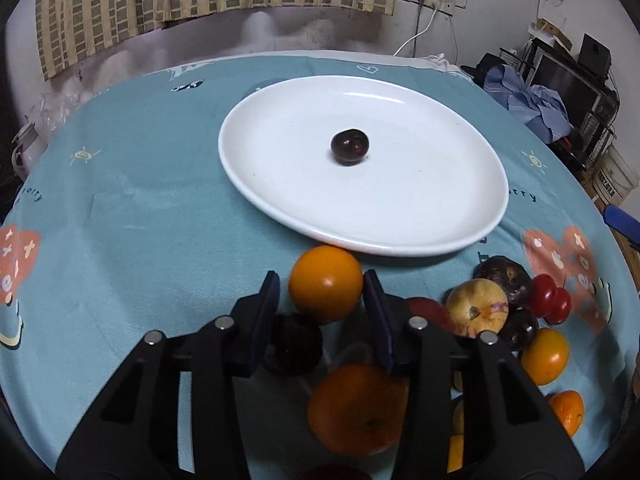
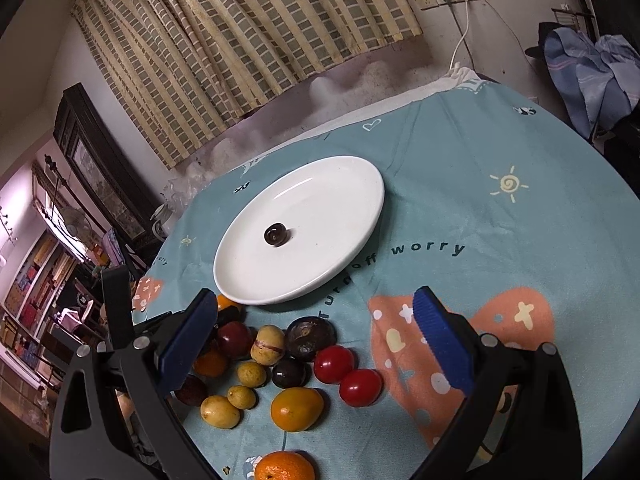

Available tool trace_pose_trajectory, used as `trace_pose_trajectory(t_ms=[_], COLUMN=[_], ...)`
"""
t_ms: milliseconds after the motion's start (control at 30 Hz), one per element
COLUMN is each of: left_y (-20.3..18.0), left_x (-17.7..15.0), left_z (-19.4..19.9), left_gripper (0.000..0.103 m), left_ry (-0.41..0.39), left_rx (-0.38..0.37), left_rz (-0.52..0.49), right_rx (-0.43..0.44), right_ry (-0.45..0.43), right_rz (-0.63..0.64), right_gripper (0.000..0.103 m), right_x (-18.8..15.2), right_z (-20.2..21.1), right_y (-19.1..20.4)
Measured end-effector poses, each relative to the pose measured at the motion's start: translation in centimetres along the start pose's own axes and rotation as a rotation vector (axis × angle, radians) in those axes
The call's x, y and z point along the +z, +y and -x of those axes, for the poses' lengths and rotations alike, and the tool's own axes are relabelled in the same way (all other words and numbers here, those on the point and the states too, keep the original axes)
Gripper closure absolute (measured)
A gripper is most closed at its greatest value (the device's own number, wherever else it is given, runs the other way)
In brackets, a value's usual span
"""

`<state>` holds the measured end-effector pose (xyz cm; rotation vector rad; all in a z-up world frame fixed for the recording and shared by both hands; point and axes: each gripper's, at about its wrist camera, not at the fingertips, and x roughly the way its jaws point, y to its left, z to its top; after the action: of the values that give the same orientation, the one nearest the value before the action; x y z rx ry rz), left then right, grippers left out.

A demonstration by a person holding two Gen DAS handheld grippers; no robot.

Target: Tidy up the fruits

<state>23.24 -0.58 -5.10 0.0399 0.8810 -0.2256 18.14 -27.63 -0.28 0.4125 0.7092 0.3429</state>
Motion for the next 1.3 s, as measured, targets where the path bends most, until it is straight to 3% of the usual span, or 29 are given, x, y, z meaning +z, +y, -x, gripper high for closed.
trace_pose_trajectory(t_ms=[133, 233, 400, 433, 500, 633, 767, 867, 1100, 1300], left_y=[-1.2, -1.2, -0.5, -0.4, -0.2, 0.5, 0.2, 0.0, -0.4, -0.1], left_x=[-0.6, -1.0, -0.9, -0.9, -0.9, -0.7, -0.7, -0.8, -1.4, -0.6], left_z=[0.9, 1.1, 0.7, 0.6, 0.3, 0.1, 0.1, 0.3, 1.7, 5.3], left_gripper=[0.065, 0.065, 0.064, 0.064, 0.063, 0.063, 0.063, 0.065, 0.065, 0.065], left_ry=[-0.034, -0.039, -0.035, -0.035, -0.036, -0.028, -0.03, -0.039, -0.074, -0.156], left_rx=[0.045, 0.035, 0.02, 0.016, 0.013, -0.007, -0.016, -0.027, -0.021, -0.036], left_rz=[-0.038, -0.039, -0.007, -0.004, 0.001, 0.024, 0.008, -0.003, 0.001, 0.043], right_rx=[-0.009, -0.028, -0.183, -0.194, -0.207, -0.209, -0.216, -0.175, -0.156, -0.054], right_ry=[-0.007, 0.011, 0.101, 0.12, 0.179, 0.242, 0.24, 0.22, 0.178, 0.077], right_rz=[0.024, 0.049, 0.222, 0.242, 0.253, 0.272, 0.327, 0.319, 0.327, 0.262], right_gripper=[0.005, 0.005, 0.005, 0.007, 0.031, 0.038, 0.051, 0.074, 0.074, 0.074], right_x=[0.1, 0.0, -2.4, -3.1, -4.4, -5.7, -6.4, -6.1, -5.7, -2.8], right_z=[0.2, -0.2, -1.1, -1.3, -2.0, -3.7, -4.3, -3.8, -2.7, -0.5], right_y=[0.3, 0.5, 0.7, 0.5, -0.4, -1.0, -0.4, -0.5, 0.2, 1.2])
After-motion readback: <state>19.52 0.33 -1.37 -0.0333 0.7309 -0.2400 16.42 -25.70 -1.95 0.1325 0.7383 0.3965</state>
